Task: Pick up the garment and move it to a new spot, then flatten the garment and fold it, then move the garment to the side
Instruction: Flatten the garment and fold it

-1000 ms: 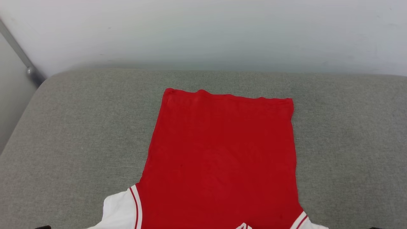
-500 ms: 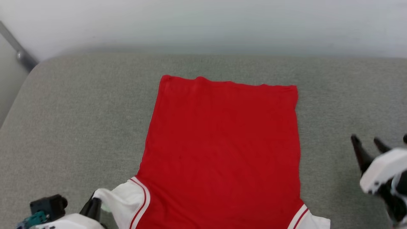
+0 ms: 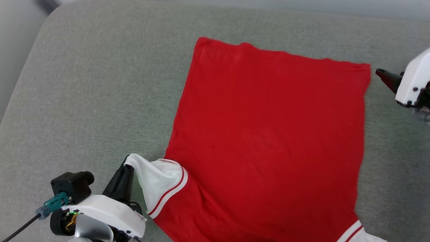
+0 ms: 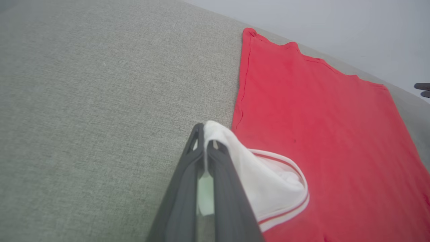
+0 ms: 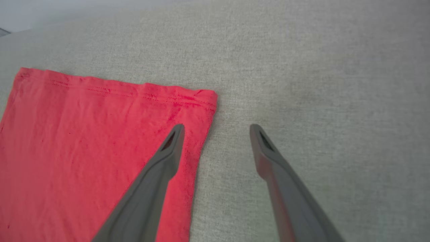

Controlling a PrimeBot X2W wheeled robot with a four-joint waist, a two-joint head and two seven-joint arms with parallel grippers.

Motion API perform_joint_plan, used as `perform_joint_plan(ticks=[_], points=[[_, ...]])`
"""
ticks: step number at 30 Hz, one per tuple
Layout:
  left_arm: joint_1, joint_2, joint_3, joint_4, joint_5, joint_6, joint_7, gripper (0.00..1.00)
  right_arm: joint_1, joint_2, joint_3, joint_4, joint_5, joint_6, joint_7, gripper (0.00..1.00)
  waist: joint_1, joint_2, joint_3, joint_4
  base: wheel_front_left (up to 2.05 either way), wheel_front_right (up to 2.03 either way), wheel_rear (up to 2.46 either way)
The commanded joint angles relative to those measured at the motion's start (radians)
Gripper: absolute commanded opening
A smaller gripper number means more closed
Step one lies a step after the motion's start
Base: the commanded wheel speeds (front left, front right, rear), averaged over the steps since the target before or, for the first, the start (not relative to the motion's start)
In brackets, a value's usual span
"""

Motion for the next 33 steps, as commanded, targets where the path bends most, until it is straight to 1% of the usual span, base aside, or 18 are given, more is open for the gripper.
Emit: perform_joint_plan(ticks=[1,4,7,11,12,13,14,18,24,28,30,33], points=[[-0.025,-0.011,-0.006,0.0,0.003,-0.009,-0.01,0.0,-0.037,-0.003,0.006,0.022,-0.016,-0.001,0.045,1.0,-0.0002,0.0,0.062,0.053,0.0,0.0,0.0],[-0.051,-0.03,-0.018,0.011,0.0,-0.027,-0.021,0.0,-0.088,0.006,0.012,0.06,-0.039,-0.001,0.116,1.0,-0.0002,0.0,0.095,0.071,0.0,0.0,0.0],[-0.073,-0.04,-0.027,0.026,0.002,-0.042,-0.028,0.0,-0.118,0.007,0.014,0.086,-0.06,-0.001,0.156,1.0,-0.0002,0.0,0.123,0.086,0.0,0.0,0.0],[-0.093,-0.049,-0.032,0.05,0.006,-0.054,-0.039,0.0,-0.093,0.024,0.014,0.15,-0.071,-0.001,0.221,1.0,-0.0002,0.0,0.139,0.096,0.0,0.0,0.0],[-0.096,-0.05,-0.033,0.054,0.005,-0.057,-0.043,0.0,-0.086,0.03,0.012,0.163,-0.069,-0.001,0.237,0.76,-0.0002,0.0,0.14,0.097,0.0,0.0,0.0],[-0.098,-0.051,-0.033,0.058,0.005,-0.059,-0.047,0.0,-0.081,0.035,0.01,0.171,-0.071,-0.001,0.248,0.32,-0.0002,0.0,0.142,0.098,0.0,0.0,0.0],[-0.099,-0.052,-0.033,0.063,0.005,-0.061,-0.048,0.0,-0.078,0.038,0.008,0.177,-0.074,-0.001,0.257,0.0,-0.0002,0.0,0.143,0.099,0.0,0.0,0.0],[-0.104,-0.053,-0.035,0.074,0.003,-0.065,-0.053,0.0,-0.077,0.047,0.002,0.179,-0.072,-0.001,0.275,0.0,-0.0002,0.0,0.145,0.099,0.0,0.0,0.0],[-0.097,-0.056,-0.04,0.096,-0.005,-0.073,-0.058,0.0,-0.078,0.029,-0.003,0.157,-0.068,-0.001,0.267,0.0,-0.0002,0.0,0.119,0.094,0.0,0.0,0.0],[-0.08,-0.042,-0.029,0.103,-0.007,-0.065,-0.059,0.0,-0.097,-0.017,0.036,0.082,-0.046,-0.001,0.218,0.0,-0.0002,0.0,0.077,0.078,0.0,0.0,0.0],[-0.063,-0.032,-0.023,0.104,-0.009,-0.059,-0.057,0.0,-0.09,-0.047,0.073,0.032,-0.03,-0.001,0.2,0.0,-0.0002,0.0,0.047,0.059,0.0,0.0,0.0],[-0.037,-0.015,-0.012,0.099,-0.014,-0.046,-0.053,0.0,-0.035,-0.092,0.149,-0.041,-0.007,-0.001,0.192,0.0,-0.0002,0.0,0.001,0.014,0.0,0.0,0.0]])
